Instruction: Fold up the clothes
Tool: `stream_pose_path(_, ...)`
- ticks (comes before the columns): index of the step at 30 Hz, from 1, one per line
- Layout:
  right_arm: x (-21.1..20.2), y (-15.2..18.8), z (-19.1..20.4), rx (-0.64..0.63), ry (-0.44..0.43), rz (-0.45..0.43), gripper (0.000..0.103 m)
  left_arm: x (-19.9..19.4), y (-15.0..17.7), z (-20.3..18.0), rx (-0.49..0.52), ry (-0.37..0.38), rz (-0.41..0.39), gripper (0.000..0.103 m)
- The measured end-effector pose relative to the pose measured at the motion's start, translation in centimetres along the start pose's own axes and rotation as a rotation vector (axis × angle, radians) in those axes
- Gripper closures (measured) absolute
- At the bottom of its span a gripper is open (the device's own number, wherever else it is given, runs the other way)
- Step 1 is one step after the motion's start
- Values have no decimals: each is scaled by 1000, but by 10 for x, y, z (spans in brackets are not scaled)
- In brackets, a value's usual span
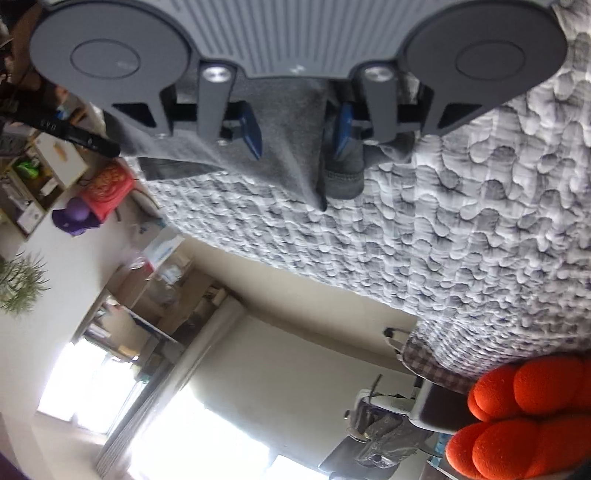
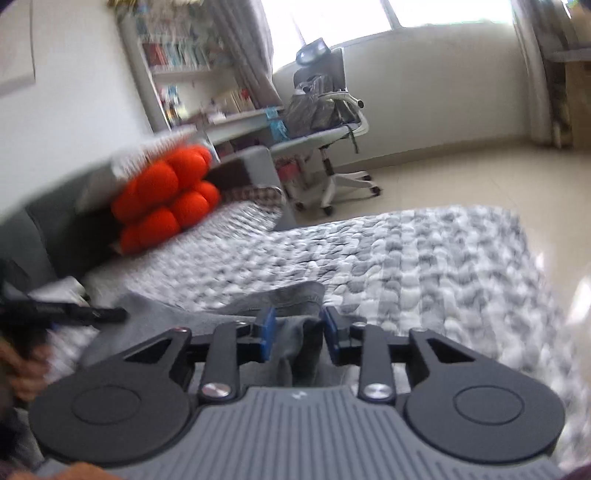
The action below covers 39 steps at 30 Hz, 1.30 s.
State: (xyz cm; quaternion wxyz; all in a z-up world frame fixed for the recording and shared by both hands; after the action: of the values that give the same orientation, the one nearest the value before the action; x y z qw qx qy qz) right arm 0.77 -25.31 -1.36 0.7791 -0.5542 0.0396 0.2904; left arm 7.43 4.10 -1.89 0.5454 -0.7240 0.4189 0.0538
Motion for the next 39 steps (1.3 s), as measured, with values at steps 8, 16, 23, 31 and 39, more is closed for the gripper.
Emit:
stream_pose_path(8,-9,7,10,-94,64,13,92,12,-1,-15,75,-6,6,97)
stream_pose_path(16,-41,2,34,-201,87,-128,93,-38,8,-21,61,13,-120,97)
stream_pose_path(23,-12,-36,42,-193,93,-142,94,-34,-12,-13,14,-82,-174,97)
stream_pose_path(31,49,-8,7,-101,223,25,94,7,0,-1,50,-218,-105,96)
stream_pose_path(39,43,-18,29,-193,212,-58,94,-3,3,3,16,-224,-140,96)
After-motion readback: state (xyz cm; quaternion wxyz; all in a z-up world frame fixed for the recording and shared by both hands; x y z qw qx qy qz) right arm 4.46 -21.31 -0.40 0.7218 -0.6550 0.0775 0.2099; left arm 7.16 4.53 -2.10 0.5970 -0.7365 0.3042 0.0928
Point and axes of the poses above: each gripper's, at about its wrist camera, not at the fingertips, and x roughly the way its jaws point, z to its left, y to its underside, the point moved 8 cm from there along x, roughly the way its jaws point, and after that the axes turned 1 degree about x, right-handed, at the moved point
